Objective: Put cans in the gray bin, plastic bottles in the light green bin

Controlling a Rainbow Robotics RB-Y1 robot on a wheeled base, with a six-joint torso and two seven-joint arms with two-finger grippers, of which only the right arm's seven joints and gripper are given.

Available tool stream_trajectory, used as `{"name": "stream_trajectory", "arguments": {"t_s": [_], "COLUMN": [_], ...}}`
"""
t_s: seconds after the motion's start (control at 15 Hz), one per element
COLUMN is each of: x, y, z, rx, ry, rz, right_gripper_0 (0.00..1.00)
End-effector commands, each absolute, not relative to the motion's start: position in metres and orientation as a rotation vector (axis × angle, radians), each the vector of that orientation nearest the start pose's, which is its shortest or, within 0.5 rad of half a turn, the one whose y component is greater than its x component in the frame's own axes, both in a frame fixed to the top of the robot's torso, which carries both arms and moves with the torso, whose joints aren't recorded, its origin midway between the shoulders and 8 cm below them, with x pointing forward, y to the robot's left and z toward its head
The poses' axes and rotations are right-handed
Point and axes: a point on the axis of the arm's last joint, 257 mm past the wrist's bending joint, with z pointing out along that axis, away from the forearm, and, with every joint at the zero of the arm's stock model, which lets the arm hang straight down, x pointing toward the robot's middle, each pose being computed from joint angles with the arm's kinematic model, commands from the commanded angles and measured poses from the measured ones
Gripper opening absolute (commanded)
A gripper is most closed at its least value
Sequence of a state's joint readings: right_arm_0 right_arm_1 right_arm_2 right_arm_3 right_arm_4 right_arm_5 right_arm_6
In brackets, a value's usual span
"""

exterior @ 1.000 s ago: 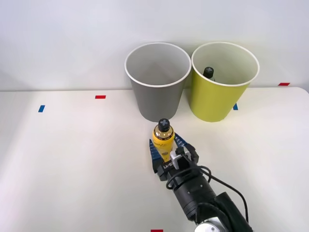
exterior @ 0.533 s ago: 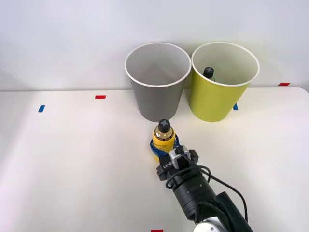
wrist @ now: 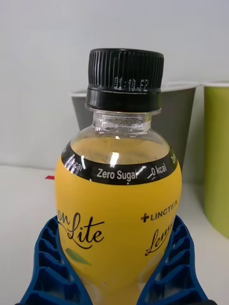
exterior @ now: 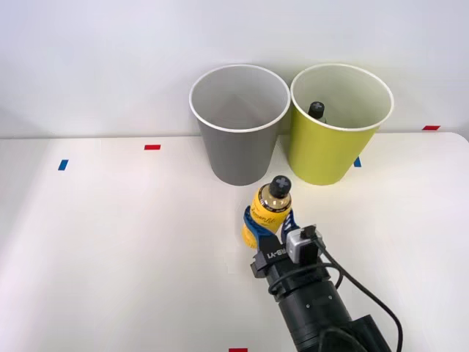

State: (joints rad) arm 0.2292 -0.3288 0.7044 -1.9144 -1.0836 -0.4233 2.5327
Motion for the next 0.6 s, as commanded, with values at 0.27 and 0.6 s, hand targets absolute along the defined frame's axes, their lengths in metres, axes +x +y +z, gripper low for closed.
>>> {"name": "stream_trajectory", "arguments": {"t_s": [0.27, 0.6], "x": [0.405, 0.440], "y": [-0.071, -0.100], "z": [-0.092, -0.010], "rx": [-0.092, -0.079], "ry": [1.296, 1.156], "rz": [0.490, 0.511], "right_gripper_0": [0.00, 0.00]}}
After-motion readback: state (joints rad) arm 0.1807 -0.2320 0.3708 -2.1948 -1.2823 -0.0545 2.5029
